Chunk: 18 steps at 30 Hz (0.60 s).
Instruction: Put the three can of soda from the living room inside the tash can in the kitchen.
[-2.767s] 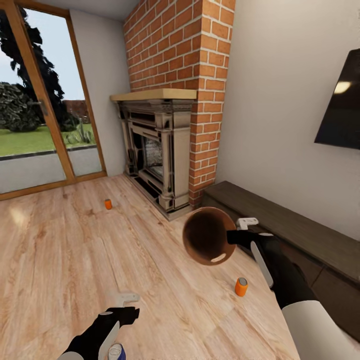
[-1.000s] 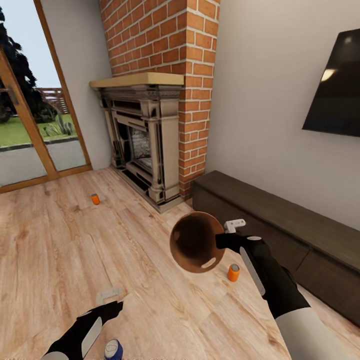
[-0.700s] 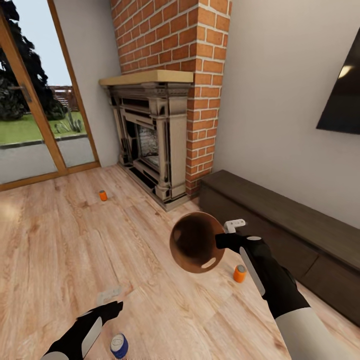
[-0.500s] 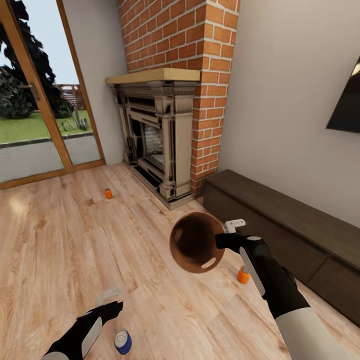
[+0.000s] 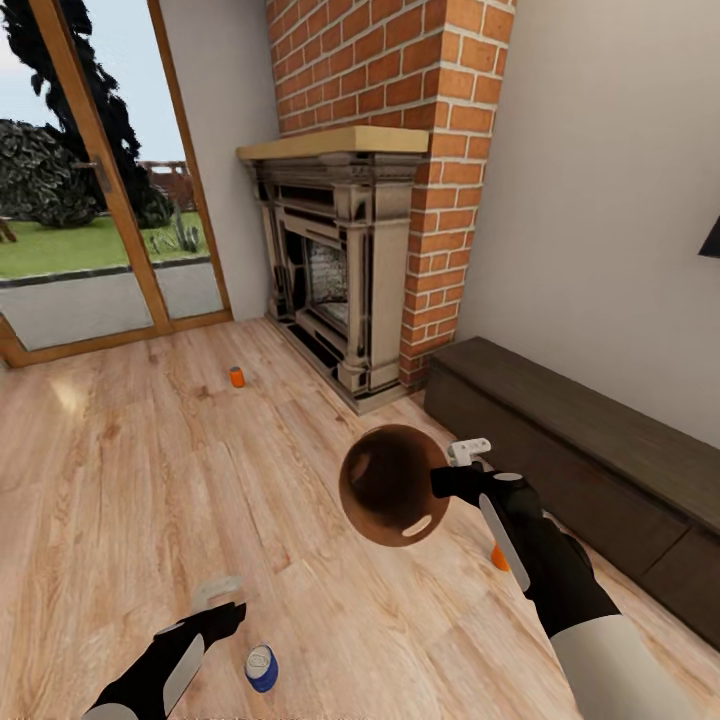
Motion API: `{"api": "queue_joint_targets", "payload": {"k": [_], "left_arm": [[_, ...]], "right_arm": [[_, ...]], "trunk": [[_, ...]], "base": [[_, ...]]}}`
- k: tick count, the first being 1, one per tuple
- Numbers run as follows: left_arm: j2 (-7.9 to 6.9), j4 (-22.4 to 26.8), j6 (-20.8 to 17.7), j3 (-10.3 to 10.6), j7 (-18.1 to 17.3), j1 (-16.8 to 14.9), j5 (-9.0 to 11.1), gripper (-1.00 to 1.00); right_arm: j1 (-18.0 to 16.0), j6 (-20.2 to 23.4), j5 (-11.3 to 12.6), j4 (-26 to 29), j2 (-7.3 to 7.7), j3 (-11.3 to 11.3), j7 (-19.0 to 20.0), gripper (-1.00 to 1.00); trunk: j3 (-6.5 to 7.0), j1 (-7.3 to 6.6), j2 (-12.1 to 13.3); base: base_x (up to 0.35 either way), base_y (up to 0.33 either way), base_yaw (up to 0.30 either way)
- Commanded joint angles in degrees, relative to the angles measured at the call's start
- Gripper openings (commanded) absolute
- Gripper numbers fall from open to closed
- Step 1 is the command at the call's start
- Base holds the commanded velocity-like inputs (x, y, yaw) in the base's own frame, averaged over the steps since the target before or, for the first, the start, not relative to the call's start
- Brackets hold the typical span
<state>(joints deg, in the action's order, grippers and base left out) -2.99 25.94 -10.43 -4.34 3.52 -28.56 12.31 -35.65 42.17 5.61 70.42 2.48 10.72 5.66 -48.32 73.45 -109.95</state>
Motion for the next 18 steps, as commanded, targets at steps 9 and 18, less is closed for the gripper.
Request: {"api": "queue_joint_targets", "payload": {"k": [9, 18], "left_arm": [[0.00, 0.0, 0.1, 0.0, -0.1, 0.1, 0.0, 1.00], [0.00, 0.0, 0.4, 0.0, -0.2, 0.1, -0.2, 1.00]], "right_arm": [[0.0, 0.0, 0.8, 0.0, -0.01, -0.1, 0.2, -1.00], [0.0, 0.0, 0.7, 0.0, -0.01, -0.1, 0.2, -1.00]], "trunk": [[-0.73, 0.00, 0.0], [-1.18, 0.00, 0.0]], "base": [[0.000, 0.000, 0.075], [0.000, 0.000, 0.007]]}}
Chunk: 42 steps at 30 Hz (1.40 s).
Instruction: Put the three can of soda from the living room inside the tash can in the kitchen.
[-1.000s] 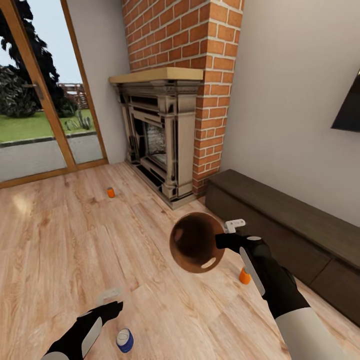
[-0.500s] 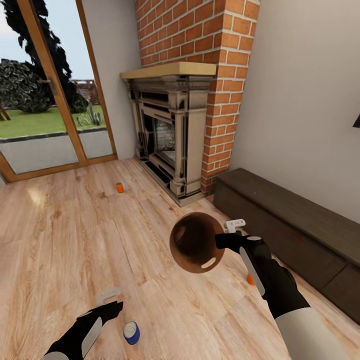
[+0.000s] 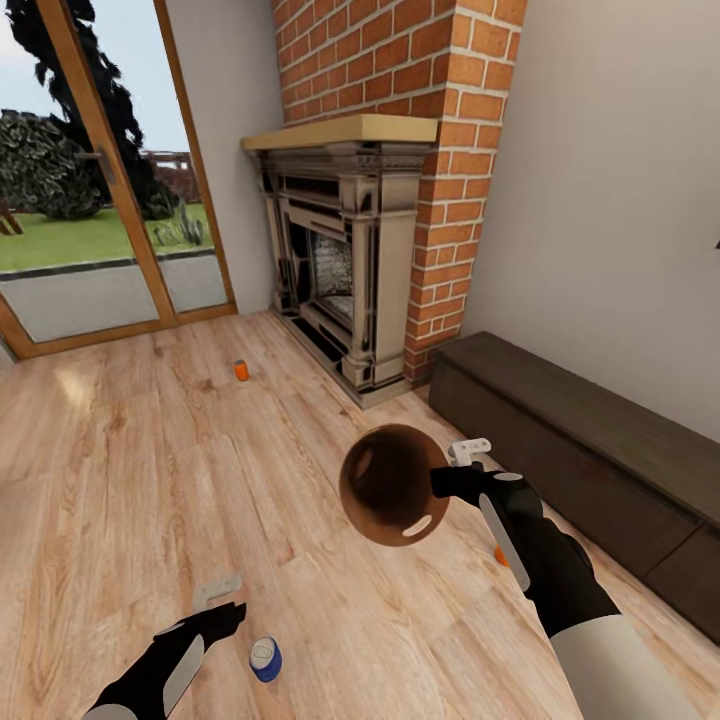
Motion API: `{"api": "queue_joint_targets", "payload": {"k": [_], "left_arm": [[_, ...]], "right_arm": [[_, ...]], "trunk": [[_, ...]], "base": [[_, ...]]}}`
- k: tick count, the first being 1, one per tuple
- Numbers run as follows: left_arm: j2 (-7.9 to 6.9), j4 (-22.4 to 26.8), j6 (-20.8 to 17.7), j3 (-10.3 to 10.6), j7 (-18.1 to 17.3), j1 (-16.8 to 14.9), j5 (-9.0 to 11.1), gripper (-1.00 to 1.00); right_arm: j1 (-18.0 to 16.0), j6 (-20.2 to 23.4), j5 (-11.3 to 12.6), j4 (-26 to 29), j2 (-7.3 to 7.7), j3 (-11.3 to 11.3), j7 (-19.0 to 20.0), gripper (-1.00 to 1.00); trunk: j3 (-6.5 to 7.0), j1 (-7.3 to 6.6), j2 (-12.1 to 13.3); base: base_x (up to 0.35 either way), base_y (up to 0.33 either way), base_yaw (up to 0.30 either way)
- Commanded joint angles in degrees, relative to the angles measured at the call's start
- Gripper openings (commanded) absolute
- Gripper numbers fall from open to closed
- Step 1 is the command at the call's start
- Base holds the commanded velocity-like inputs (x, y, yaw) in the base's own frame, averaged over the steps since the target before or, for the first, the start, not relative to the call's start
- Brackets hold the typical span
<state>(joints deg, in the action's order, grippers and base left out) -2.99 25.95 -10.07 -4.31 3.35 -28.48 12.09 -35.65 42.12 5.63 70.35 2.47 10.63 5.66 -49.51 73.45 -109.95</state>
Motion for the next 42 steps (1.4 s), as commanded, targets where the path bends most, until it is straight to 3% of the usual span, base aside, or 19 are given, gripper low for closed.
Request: {"api": "queue_joint_targets", "payload": {"k": [1, 22, 42], "left_arm": [[0.00, 0.0, 0.0, 0.0, 0.0, 0.0, 0.0, 1.00], [0.00, 0.0, 0.2, 0.0, 0.0, 0.0, -0.2, 1.00], [0.08, 0.0, 0.1, 0.4, 0.1, 0.0, -0.3, 1.00]], "right_arm": [[0.0, 0.0, 0.7, 0.0, -0.01, 0.0, 0.2, -1.00], [0.0, 0.0, 0.8, 0.0, -0.07, 0.1, 0.2, -1.00], [0.0, 0.0, 0.8, 0.0, -0.08, 0.1, 0.2, -1.00]], "trunk": [[-0.01, 0.00, 0.0], [-1.56, 0.00, 0.0], [-6.87, 4.39, -8.0]], "base": [[0.005, 0.000, 0.001], [0.042, 0.000, -0.046], [0.000, 0.000, -0.061]]}}
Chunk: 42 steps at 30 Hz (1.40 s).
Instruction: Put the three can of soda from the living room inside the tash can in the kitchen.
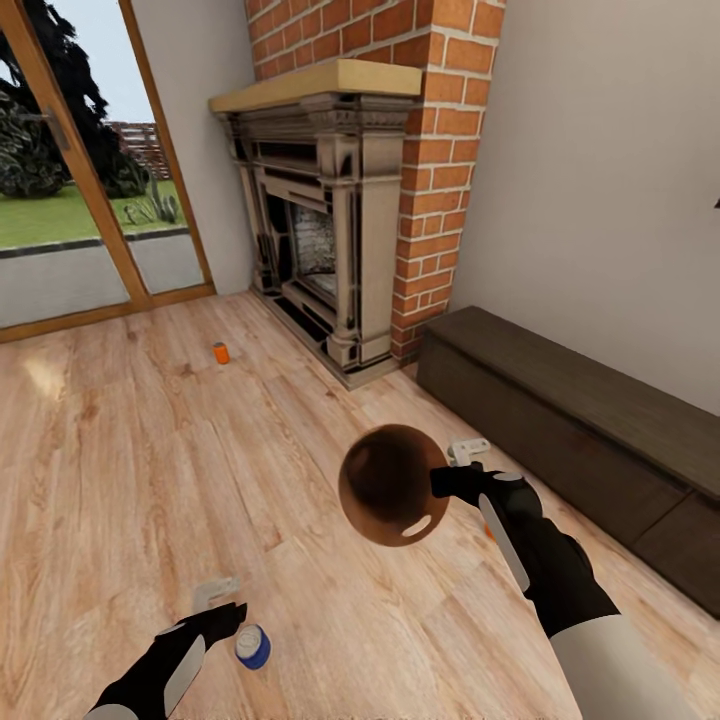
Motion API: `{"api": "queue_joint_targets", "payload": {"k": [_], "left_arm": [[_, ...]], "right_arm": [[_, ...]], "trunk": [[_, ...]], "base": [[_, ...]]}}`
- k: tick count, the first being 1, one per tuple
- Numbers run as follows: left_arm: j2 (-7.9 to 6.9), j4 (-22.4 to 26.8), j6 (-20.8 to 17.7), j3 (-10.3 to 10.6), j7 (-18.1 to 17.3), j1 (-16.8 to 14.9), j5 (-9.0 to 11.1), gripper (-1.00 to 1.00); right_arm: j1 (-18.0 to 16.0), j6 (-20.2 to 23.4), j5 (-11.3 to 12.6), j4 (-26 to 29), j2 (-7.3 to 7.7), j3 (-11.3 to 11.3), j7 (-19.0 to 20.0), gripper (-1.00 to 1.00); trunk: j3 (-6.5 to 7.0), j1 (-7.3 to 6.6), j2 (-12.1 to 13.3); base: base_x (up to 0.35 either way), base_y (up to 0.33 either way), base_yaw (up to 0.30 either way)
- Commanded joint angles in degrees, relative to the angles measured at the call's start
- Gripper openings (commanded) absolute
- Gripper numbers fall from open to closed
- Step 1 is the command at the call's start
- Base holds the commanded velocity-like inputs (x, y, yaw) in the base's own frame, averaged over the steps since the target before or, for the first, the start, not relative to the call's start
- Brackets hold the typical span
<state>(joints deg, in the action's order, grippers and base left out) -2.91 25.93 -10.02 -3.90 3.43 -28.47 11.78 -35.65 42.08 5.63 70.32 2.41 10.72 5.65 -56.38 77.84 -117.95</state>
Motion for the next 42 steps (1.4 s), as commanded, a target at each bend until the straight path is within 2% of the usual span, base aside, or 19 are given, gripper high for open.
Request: {"api": "queue_joint_targets", "payload": {"k": [1, 8, 16, 20, 27, 42], "left_arm": [[0.00, 0.0, 0.0, 0.0, 0.0, 0.0, 0.0, 1.00], [0.01, 0.0, 0.0, 0.1, 0.0, 0.0, 0.0, 1.00], [0.01, 0.0, 0.1, 0.1, 0.0, 0.0, 0.0, 1.00], [0.01, 0.0, 0.1, 0.1, 0.0, 0.0, 0.0, 1.00], [0.01, 0.0, 0.1, 0.1, 0.0, 0.0, 0.0, 1.00], [0.01, 0.0, 0.1, 0.0, 0.0, 0.0, 0.1, 1.00]], "right_arm": [[0.0, 0.0, 0.8, 0.1, -0.02, 0.0, 0.2, -1.00], [0.0, 0.1, 0.7, 1.2, 0.04, 0.0, 0.2, -1.00], [1.8, 0.4, 0.7, 7.1, 0.13, -0.2, 0.2, -1.00], [2.8, 3.7, 0.7, 11.0, 0.26, -0.3, 0.2, -1.00], [4.8, 5.1, 0.7, 15.9, 0.31, -0.3, 0.2, -1.00], [5.7, 5.3, 0.6, 17.4, 0.15, -0.2, 0.2, -1.00]], "trunk": [[-0.26, 0.22, -0.4], [-2.12, 1.76, -3.2], [-4.25, 3.51, -6.4], [-5.31, 4.39, -8.0], [-7.17, 5.93, -10.8], [-8.46, 5.93, -10.8]], "base": [[0.000, 0.000, -0.061], [0.000, 0.000, -0.061], [0.000, 0.000, -0.061], [0.000, 0.000, -0.061], [0.000, 0.000, -0.061], [0.000, 0.000, -0.061]]}}
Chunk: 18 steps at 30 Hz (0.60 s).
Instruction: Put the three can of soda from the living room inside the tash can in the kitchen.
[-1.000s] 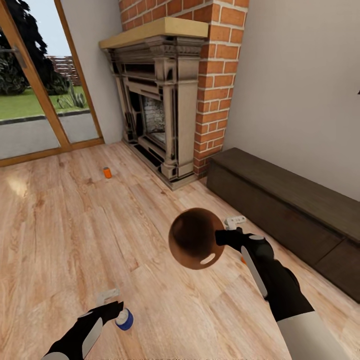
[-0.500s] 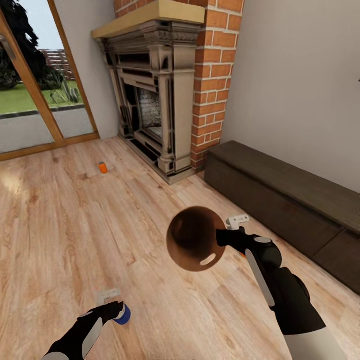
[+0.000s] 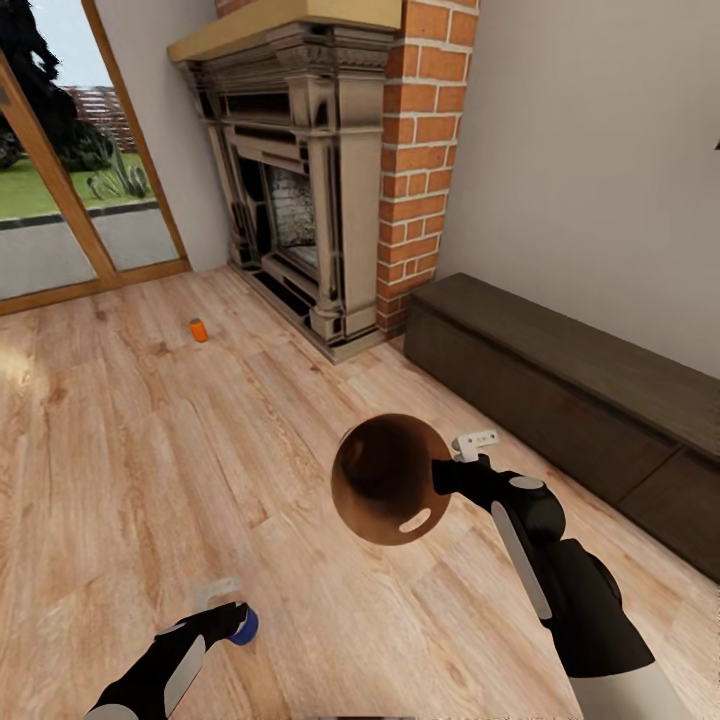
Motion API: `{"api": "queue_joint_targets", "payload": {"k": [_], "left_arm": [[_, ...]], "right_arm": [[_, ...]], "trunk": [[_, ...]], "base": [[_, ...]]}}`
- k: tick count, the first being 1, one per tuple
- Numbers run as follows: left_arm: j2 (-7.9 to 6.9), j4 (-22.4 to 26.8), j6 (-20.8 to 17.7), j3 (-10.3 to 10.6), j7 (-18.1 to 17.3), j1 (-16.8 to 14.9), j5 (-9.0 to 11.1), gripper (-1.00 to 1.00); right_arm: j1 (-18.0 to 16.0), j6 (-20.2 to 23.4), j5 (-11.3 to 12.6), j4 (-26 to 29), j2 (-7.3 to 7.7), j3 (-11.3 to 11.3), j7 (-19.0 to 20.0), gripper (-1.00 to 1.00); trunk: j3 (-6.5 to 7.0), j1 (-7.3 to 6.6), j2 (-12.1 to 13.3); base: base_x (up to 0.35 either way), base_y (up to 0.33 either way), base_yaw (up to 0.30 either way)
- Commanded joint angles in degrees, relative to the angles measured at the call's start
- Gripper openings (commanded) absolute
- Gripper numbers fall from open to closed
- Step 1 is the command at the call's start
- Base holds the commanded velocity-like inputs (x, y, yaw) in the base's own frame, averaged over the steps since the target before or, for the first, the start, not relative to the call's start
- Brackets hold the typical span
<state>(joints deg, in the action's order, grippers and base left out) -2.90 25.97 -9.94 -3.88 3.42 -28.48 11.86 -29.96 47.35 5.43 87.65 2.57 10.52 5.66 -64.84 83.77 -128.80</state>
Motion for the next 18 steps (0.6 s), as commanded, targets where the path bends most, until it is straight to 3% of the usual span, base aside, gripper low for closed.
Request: {"api": "queue_joint_targets", "payload": {"k": [1, 10, 18], "left_arm": [[0.00, 0.0, 0.0, 0.0, 0.0, 0.0, 0.0, 1.00], [0.00, 0.0, 0.0, -0.1, -0.1, 0.0, 0.0, 1.00], [0.00, 0.0, -0.1, -0.1, -0.1, 0.0, 0.1, 1.00]], "right_arm": [[0.0, 0.0, 0.8, 0.1, -0.01, 0.0, 0.2, -1.00], [0.0, 0.0, 0.8, 0.0, -0.03, 0.1, 0.2, -1.00], [0.2, 0.0, 0.8, 0.0, -0.10, 0.2, 0.2, -1.00]], "trunk": [[-0.08, -0.01, 0.0], [-0.83, -0.01, 0.0], [-1.03, -0.01, 0.0]], "base": [[0.000, 0.000, -0.050], [0.012, 0.000, -0.013], [0.136, 0.000, -0.001]]}}
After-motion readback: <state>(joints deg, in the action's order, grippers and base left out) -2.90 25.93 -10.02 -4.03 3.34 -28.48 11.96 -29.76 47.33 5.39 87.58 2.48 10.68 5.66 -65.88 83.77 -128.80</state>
